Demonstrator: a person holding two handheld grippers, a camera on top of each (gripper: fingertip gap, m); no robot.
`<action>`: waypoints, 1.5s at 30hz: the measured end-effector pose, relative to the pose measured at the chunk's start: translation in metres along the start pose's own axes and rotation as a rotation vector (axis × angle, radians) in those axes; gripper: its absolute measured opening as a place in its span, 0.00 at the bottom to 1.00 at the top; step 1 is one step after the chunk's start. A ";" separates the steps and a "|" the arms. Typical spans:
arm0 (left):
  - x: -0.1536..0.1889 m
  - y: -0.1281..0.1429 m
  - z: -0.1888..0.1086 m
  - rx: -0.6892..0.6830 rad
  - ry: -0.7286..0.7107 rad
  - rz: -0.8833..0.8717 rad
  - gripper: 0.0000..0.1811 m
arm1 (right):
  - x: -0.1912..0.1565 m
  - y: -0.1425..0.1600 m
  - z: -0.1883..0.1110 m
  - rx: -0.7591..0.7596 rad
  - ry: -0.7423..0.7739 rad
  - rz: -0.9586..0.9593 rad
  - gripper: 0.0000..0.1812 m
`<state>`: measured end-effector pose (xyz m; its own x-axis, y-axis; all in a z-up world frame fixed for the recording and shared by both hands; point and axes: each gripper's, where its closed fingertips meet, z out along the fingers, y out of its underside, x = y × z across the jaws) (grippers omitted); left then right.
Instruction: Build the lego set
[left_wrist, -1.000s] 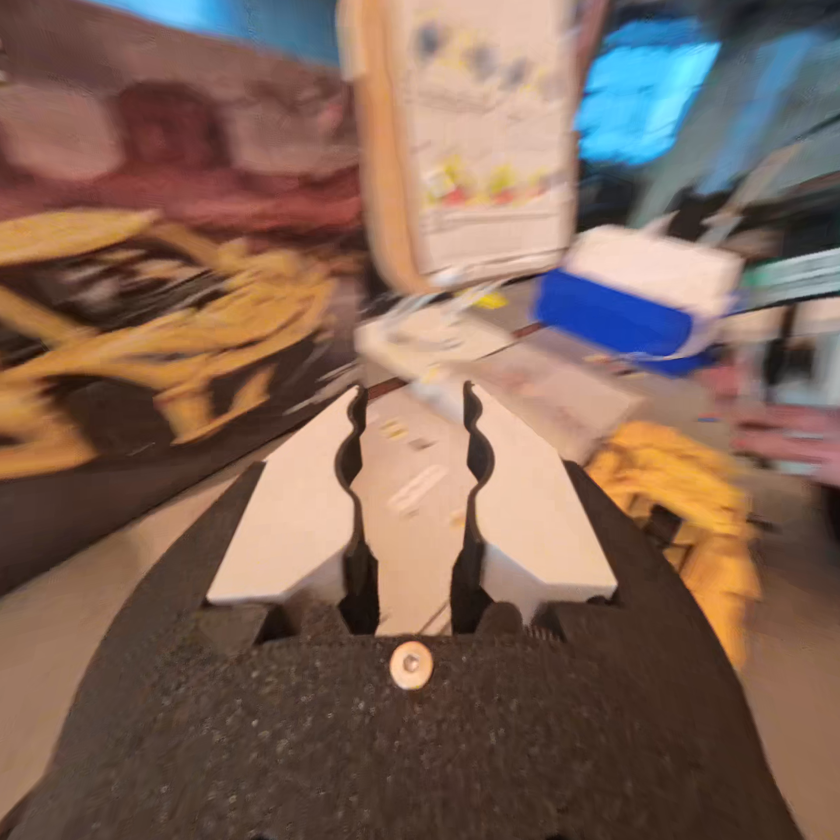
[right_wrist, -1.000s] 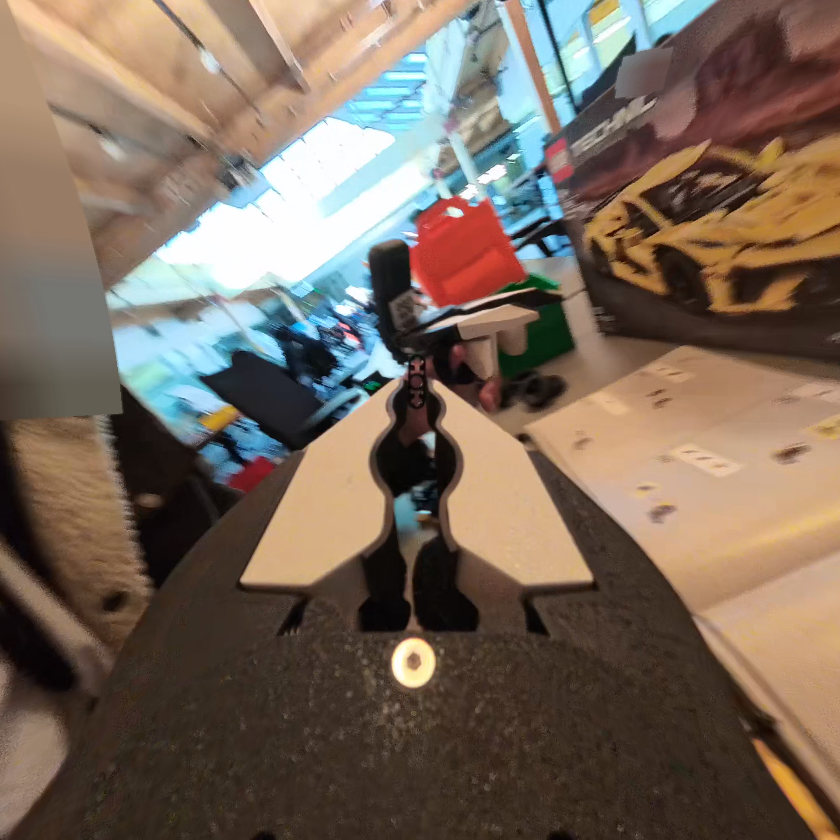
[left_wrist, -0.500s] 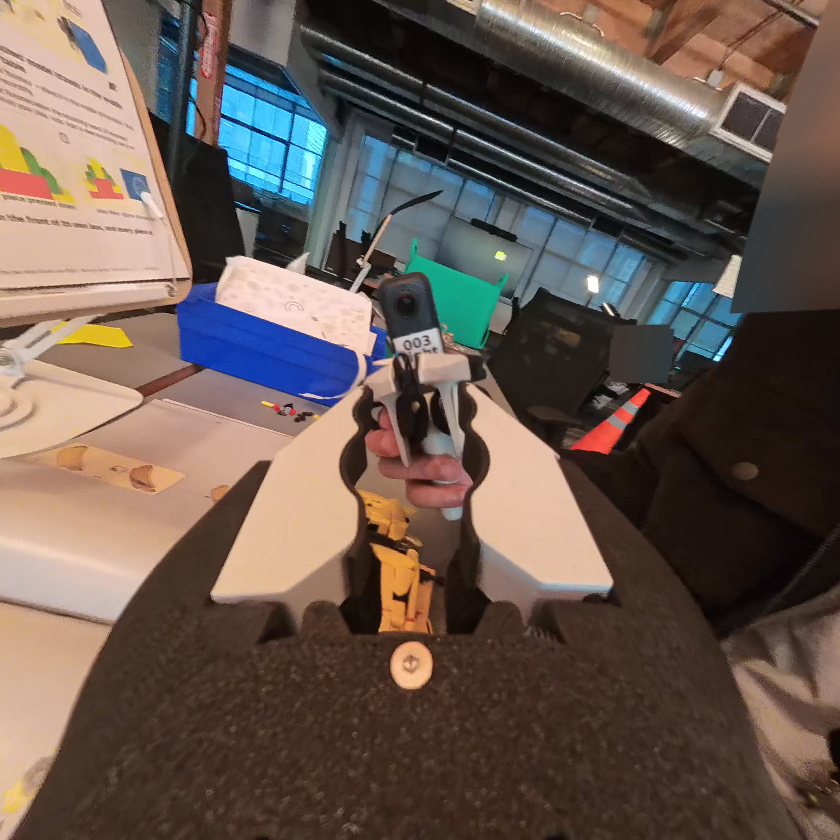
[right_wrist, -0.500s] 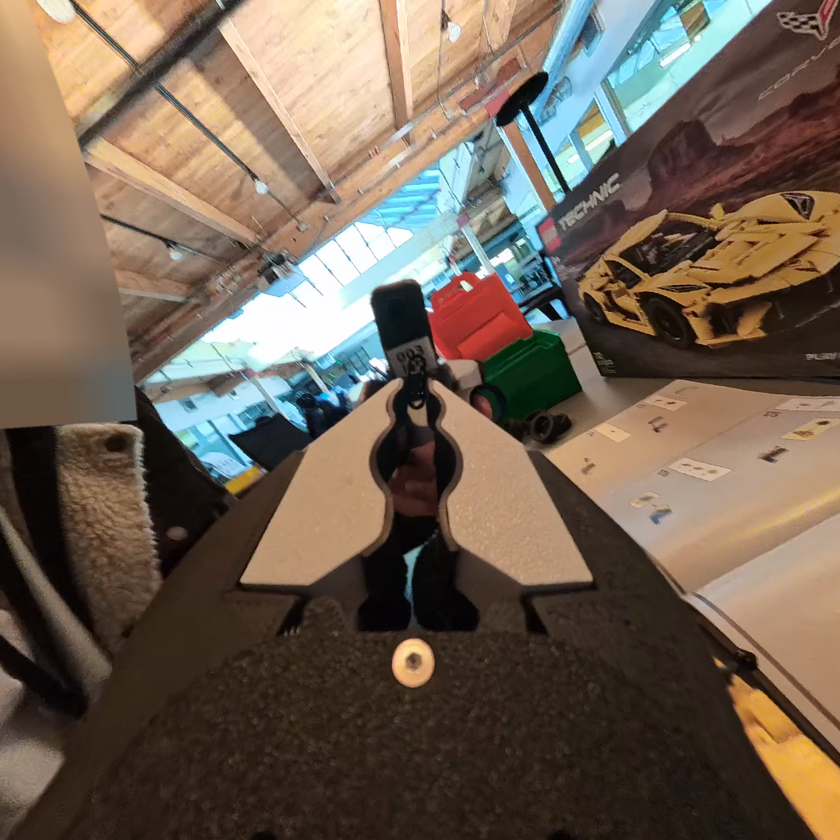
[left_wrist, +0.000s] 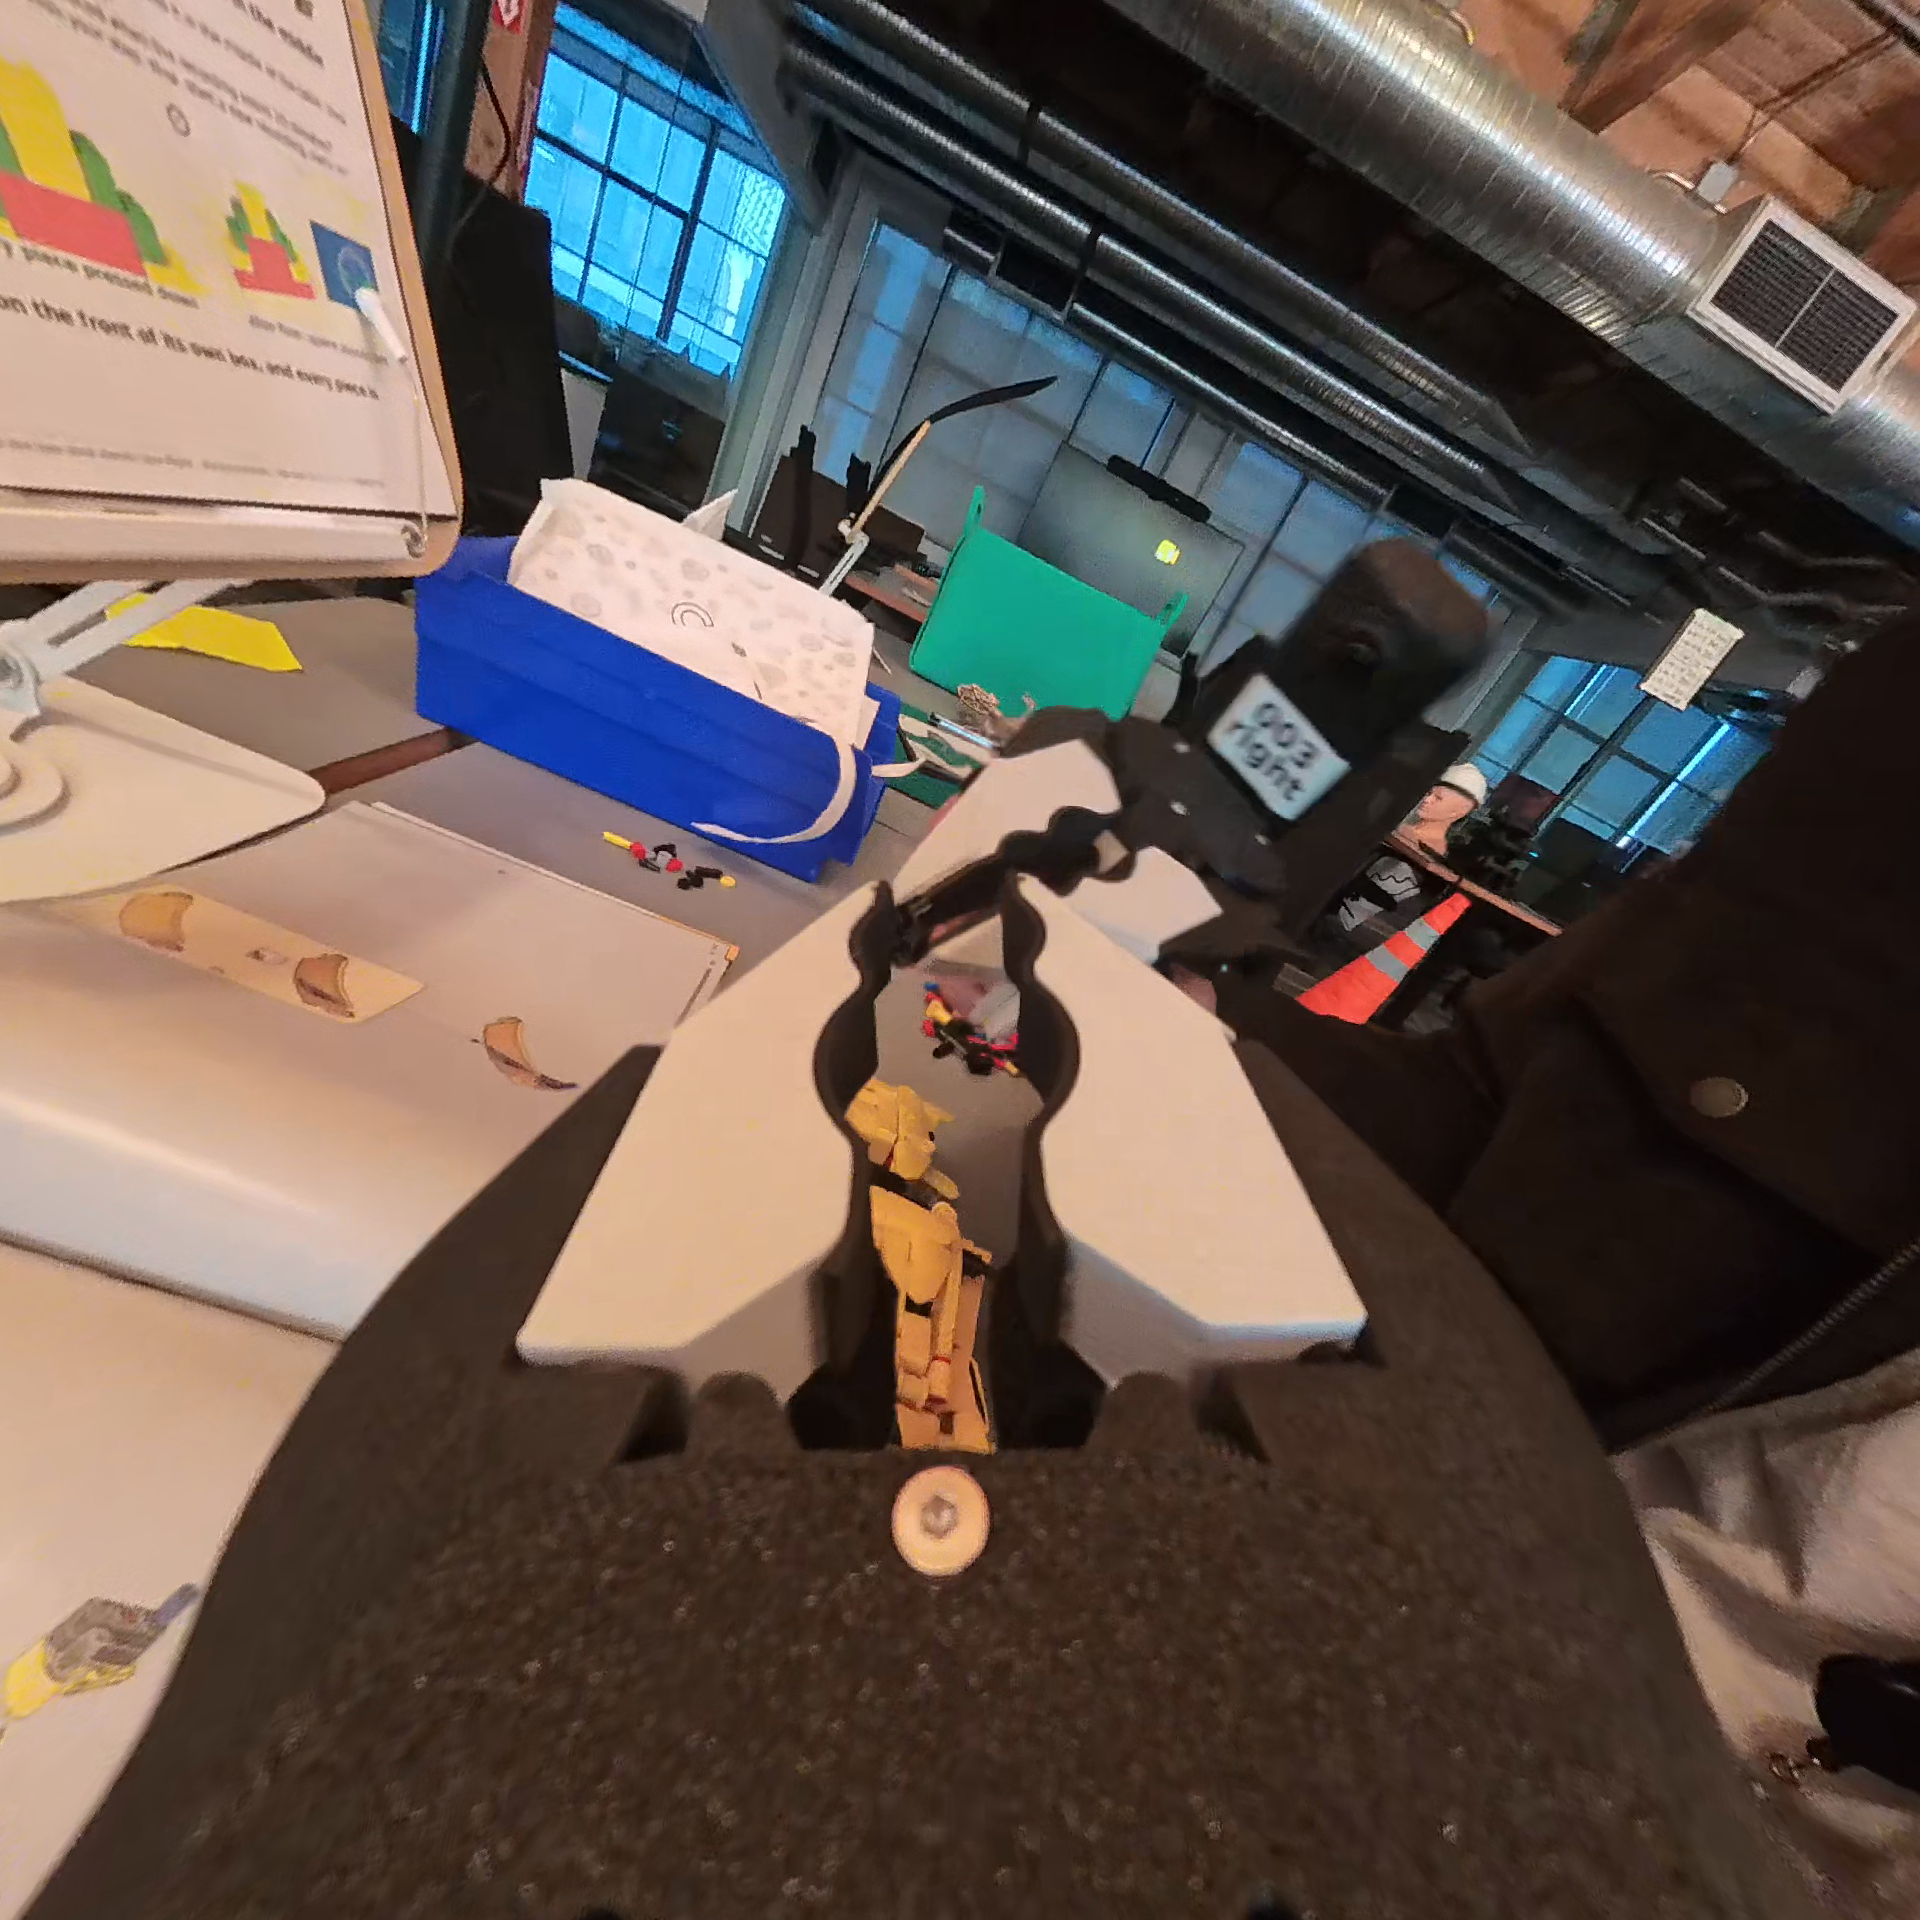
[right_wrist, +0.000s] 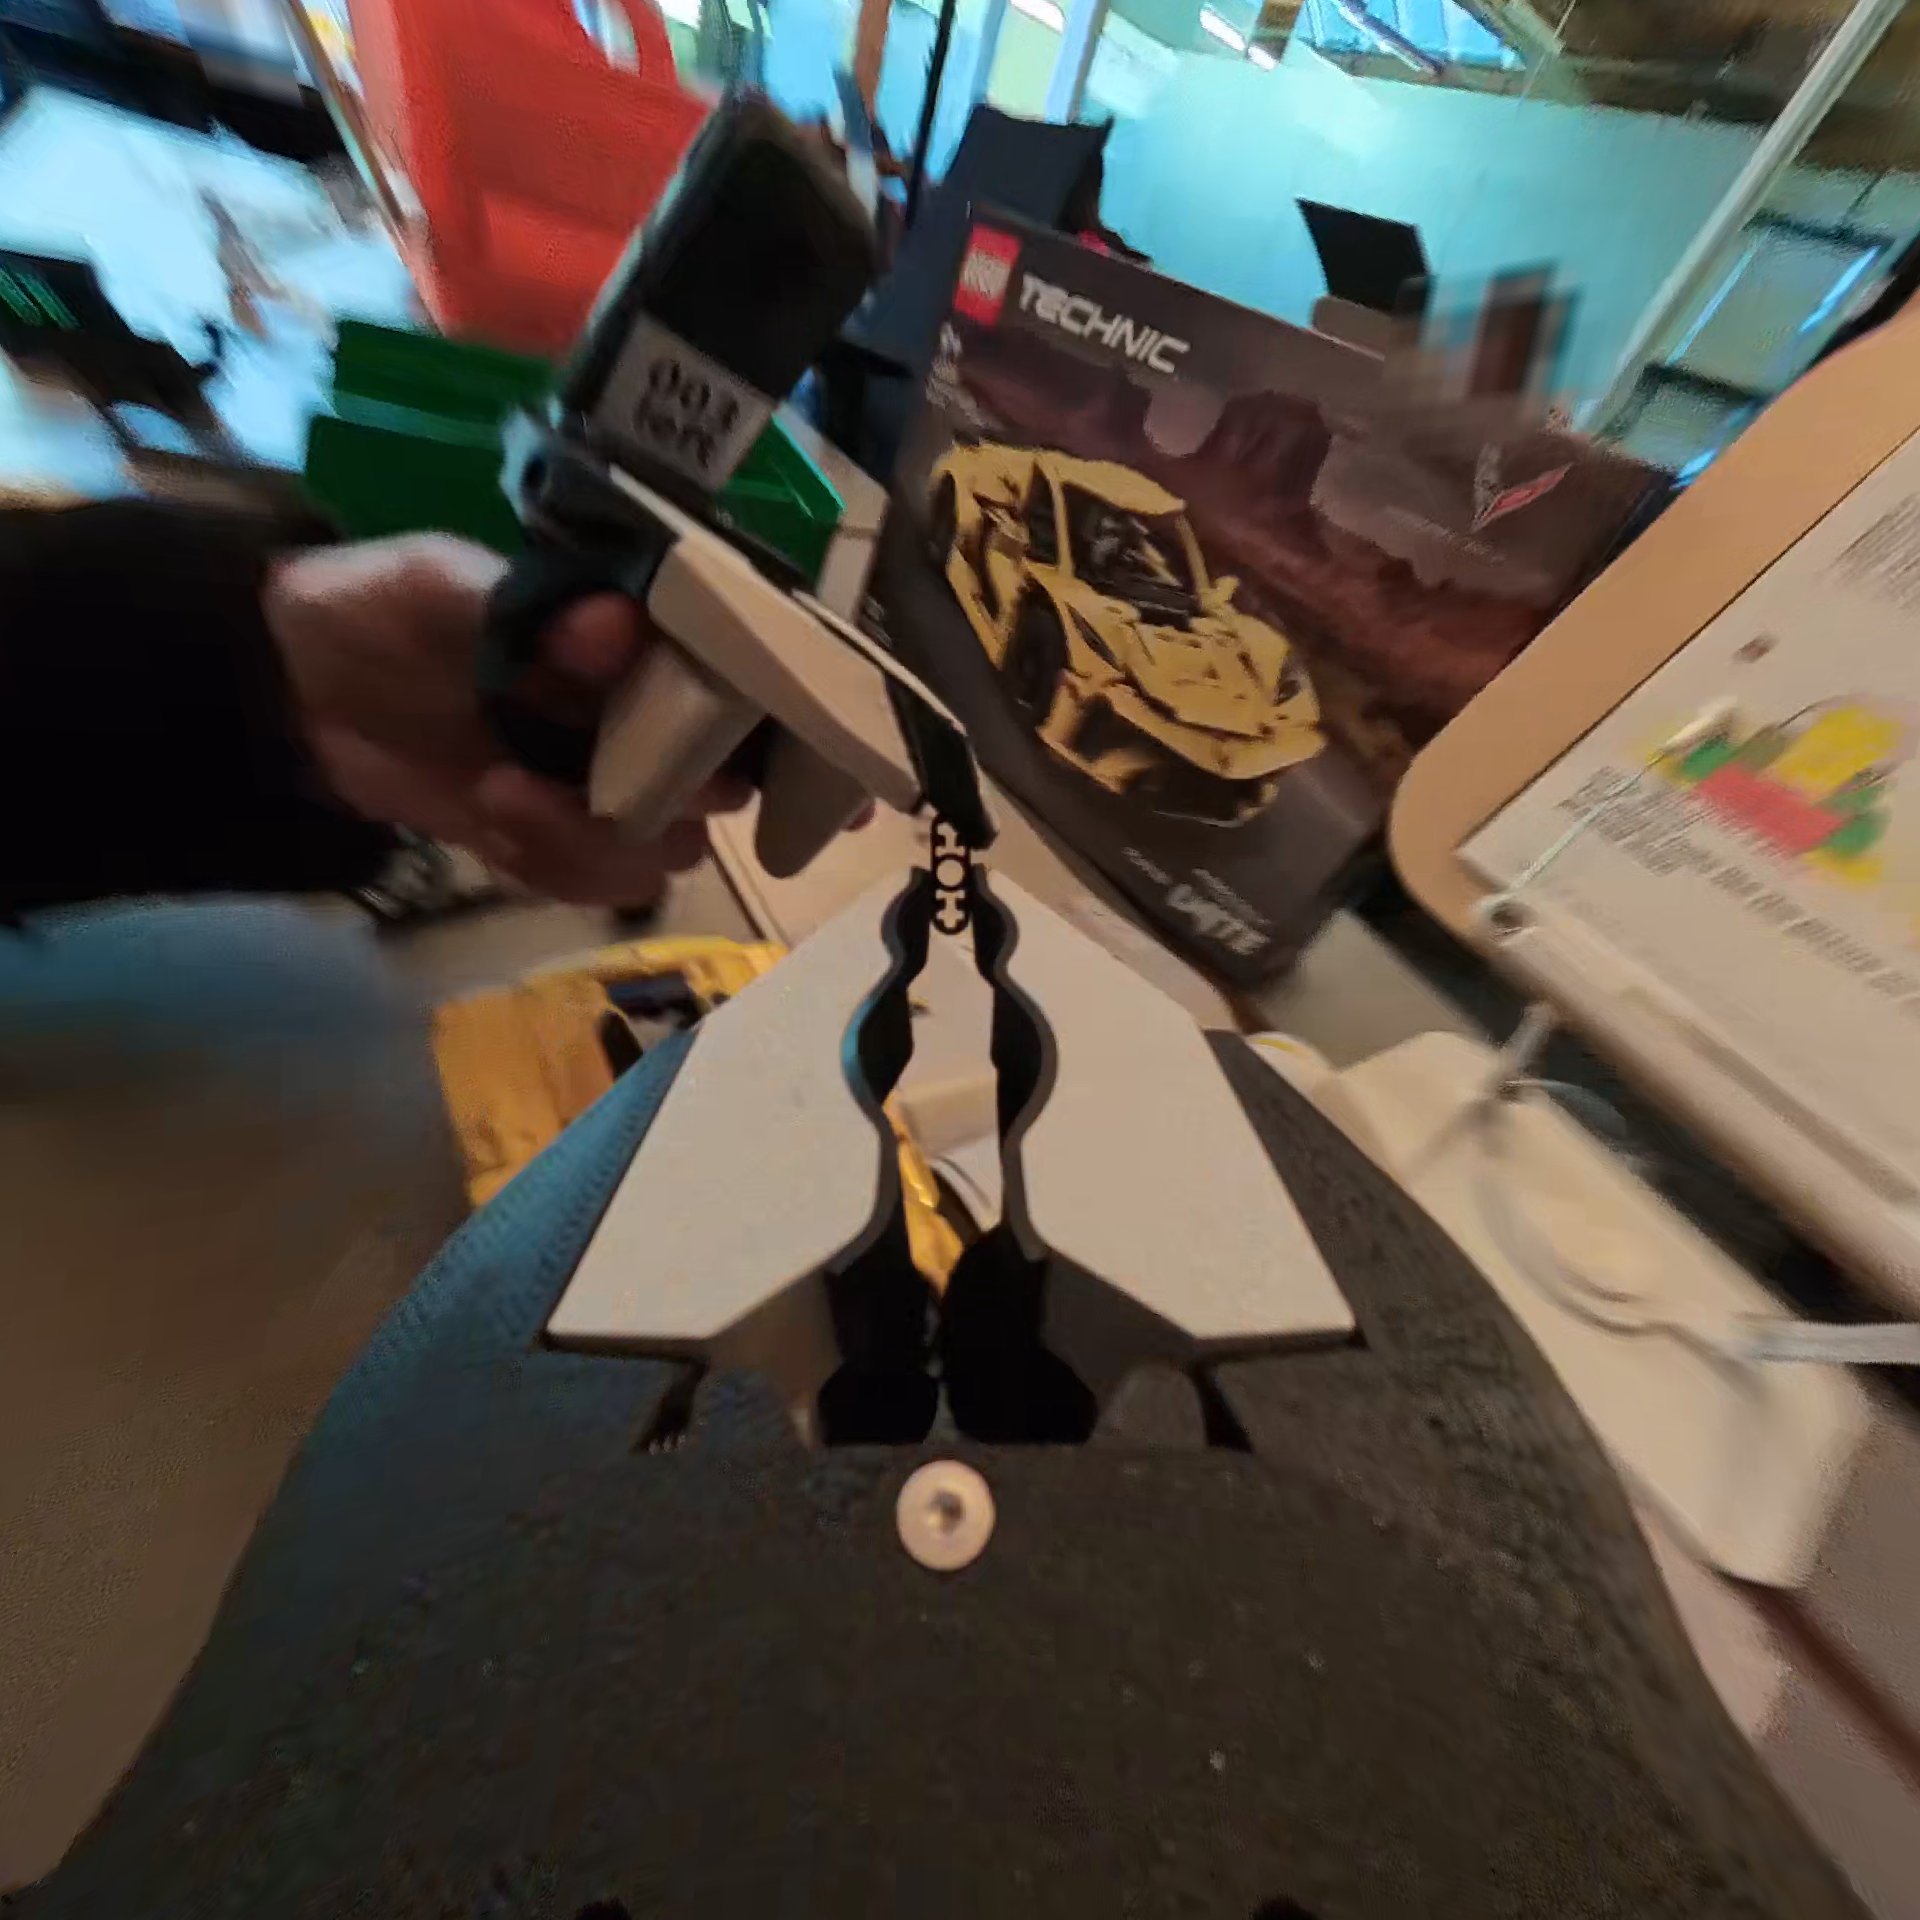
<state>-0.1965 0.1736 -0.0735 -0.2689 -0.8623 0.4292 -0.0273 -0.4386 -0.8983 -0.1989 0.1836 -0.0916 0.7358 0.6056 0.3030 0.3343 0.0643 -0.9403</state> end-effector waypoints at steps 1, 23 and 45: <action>-0.002 0.003 0.001 -0.012 -0.011 -0.004 0.11 | 0.001 0.002 0.001 -0.033 0.043 -0.086 0.03; 0.005 -0.009 -0.002 0.081 0.095 -0.154 0.02 | -0.011 -0.025 -0.009 0.285 -0.329 0.760 0.02; -0.029 0.008 -0.027 -0.100 -0.163 -0.054 0.02 | -0.148 0.114 -0.124 -0.528 -0.453 0.352 0.12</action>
<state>-0.2145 0.2020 -0.0963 -0.1050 -0.8715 0.4791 -0.1354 -0.4647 -0.8750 -0.1965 0.0035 -0.2245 0.5760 0.7926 -0.1997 0.4457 -0.5094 -0.7361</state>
